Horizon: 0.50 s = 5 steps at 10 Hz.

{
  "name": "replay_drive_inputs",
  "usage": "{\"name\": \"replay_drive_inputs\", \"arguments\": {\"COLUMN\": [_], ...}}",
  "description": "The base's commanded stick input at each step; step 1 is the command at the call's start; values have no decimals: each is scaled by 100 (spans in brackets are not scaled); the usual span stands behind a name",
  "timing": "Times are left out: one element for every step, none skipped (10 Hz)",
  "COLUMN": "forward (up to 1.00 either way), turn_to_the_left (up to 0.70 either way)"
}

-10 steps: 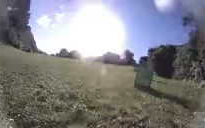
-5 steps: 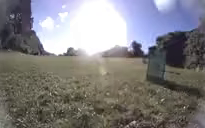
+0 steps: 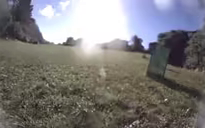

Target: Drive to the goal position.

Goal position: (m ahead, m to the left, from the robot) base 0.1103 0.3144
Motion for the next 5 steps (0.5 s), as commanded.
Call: {"name": "replay_drive_inputs", "arguments": {"forward": [50, 50, 50, 50, 50], "turn_to_the_left": [0, 0, 0, 0, 0]}}
